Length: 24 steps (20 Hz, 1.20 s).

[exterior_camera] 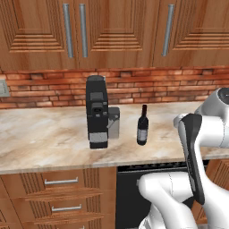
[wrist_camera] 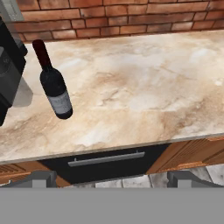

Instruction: There is a wine glass and glass cup on the dining counter. Place the wine bottle next to the wine glass and the juice bottle next to the glass cup.

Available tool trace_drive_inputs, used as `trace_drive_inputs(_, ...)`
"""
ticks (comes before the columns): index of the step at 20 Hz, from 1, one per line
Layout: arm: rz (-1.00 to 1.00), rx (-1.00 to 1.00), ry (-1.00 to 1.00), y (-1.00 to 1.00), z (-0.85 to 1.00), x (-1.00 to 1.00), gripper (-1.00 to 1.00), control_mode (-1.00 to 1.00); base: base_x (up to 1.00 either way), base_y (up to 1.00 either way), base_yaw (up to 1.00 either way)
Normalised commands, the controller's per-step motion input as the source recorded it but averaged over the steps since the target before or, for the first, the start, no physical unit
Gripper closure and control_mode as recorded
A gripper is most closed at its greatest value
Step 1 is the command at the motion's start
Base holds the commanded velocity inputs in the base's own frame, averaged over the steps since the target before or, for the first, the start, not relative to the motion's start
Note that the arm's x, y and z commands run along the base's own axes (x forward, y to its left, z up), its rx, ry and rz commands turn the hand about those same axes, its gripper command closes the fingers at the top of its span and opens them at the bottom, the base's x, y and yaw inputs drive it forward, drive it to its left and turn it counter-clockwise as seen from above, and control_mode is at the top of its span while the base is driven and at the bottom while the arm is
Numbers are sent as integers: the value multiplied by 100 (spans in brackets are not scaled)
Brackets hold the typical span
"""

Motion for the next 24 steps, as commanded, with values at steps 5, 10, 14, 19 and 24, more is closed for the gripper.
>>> trace_drive_inputs(5, 0, 0, 0, 0, 0, 0, -100, 100, -3, 0, 0)
trace_drive_inputs(10, 5, 0, -2, -1, 2, -4, -100, -100, -8, 0, 0)
trace_drive_inputs(14, 38, 0, -11, -15, 9, -17, -100, -100, 0, 0, 0)
trace_drive_inputs(19, 52, 2, -12, -22, 9, -11, -100, -100, 0, 0, 0)
trace_drive_inputs(24, 44, 2, -10, -11, 7, 1, -100, -100, 0, 0, 0)
